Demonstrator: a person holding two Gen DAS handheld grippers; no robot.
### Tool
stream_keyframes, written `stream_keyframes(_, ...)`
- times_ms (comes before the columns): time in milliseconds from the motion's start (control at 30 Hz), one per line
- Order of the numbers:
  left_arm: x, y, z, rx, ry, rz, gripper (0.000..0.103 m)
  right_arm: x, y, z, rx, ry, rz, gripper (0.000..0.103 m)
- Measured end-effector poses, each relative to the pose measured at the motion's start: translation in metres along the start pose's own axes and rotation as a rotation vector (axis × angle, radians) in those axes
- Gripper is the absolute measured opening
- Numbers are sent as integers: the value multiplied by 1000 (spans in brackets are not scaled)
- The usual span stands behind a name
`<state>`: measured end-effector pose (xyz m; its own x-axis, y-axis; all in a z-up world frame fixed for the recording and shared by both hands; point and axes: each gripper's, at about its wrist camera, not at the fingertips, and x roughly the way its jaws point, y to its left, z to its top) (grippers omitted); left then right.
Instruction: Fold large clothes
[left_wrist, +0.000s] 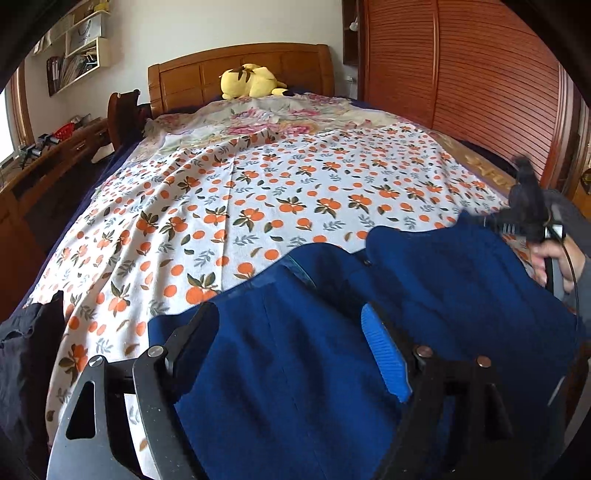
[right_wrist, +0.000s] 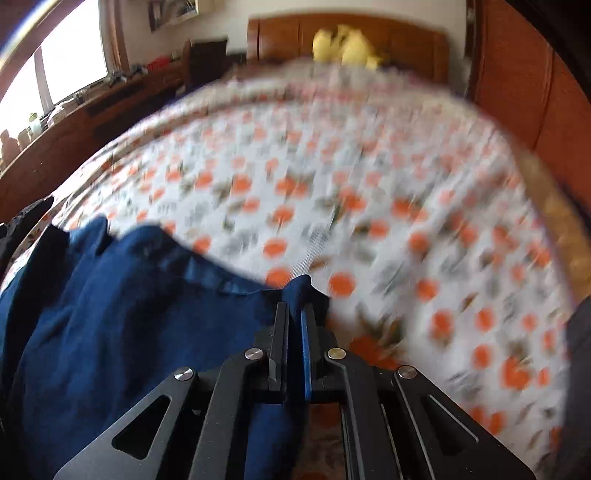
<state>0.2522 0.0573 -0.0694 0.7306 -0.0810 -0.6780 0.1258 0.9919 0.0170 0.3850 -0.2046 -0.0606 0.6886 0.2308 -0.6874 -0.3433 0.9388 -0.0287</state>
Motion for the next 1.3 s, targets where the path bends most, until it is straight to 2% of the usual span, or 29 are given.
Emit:
stream_keyframes(33, -3, -1, -1, 0, -5, 0, 80, -17, -3, 6, 13, -67, -31, 4)
stream_keyframes(67, -6, -2, -3, 1, -10, -1, 80, -30, -10, 11, 34, -115, -97, 4)
stream_keyframes(100, -10, -4, -4, 1, -14, -3, 80, -36, -16, 15, 54, -123, -152, 5)
stream_keyframes(167, -17, -6, -7, 1, -21, -7, 80, -30, -28, 18, 78, -67, -171, 5)
stream_keyframes(233, -23, -9, -10, -3, -29, -14, 80, -19, -33, 14, 81, 5, -141, 6)
stream_keyframes(333, -34, -12, -14, -11, -43, -19, 80, -22, -32, 5, 80, 44, -146, 19)
stream_keyframes(367, -39, -13, -15, -13, -48, -20, 80, -29, -30, 3, 72, 36, -150, 32)
stream_keyframes(433, -47, -16, -18, -19, -58, -24, 80, -43, -24, 1, 54, 21, -142, 49)
stream_keyframes(533, -61, -21, -22, -27, -80, -36, 80, -77, -2, -13, 11, 0, -133, 56)
stream_keyframes(700, -78, -28, -32, -33, -103, -53, 80, -118, 27, -48, 9, -33, -58, 57)
stream_keyframes(900, -89, -33, -45, -39, -107, -48, 80, -135, 57, -77, 7, -36, 13, 57)
stream_keyframes(1067, -98, -36, -56, -45, -101, -23, 80, -131, 63, -92, 28, -64, 64, 57)
stream_keyframes(1300, -104, -39, -81, -74, -92, -2, 80, -112, 71, -102, -18, -32, 72, 57)
